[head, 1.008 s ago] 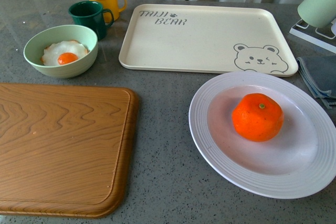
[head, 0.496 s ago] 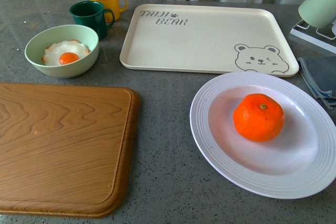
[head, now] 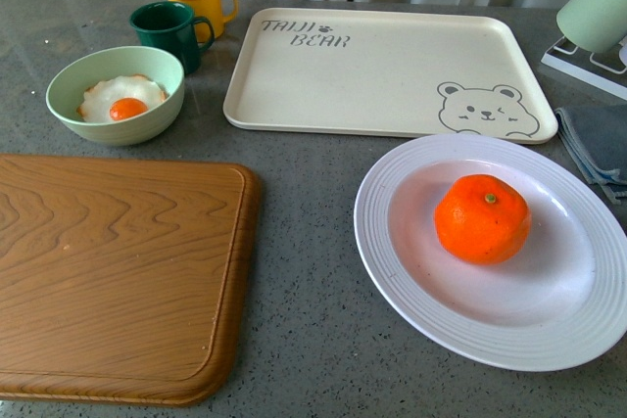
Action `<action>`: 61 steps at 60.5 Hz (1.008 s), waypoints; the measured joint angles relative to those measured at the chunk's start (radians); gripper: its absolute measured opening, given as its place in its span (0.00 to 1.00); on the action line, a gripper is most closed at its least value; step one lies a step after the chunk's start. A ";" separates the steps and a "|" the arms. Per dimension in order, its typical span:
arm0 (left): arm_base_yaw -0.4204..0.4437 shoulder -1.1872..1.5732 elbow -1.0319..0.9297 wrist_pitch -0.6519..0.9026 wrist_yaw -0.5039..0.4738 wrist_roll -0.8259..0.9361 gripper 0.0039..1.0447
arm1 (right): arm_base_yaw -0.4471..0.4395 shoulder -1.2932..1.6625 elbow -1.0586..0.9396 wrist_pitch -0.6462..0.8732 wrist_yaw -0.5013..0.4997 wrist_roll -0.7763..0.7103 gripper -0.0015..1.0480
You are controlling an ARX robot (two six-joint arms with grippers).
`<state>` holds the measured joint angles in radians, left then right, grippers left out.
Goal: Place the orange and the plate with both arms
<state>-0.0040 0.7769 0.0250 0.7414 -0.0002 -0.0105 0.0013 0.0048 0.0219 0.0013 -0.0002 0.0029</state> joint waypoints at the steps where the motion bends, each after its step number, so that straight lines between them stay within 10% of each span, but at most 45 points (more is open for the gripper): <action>1: 0.000 -0.023 -0.003 -0.019 0.000 0.000 0.01 | 0.000 0.000 0.000 0.000 0.000 0.000 0.91; 61: 0.000 -0.544 -0.010 -0.507 0.000 0.000 0.01 | 0.000 0.000 0.000 0.000 0.000 0.000 0.91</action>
<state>-0.0036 0.2325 0.0147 0.2340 0.0002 -0.0101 0.0013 0.0048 0.0219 0.0013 -0.0002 0.0025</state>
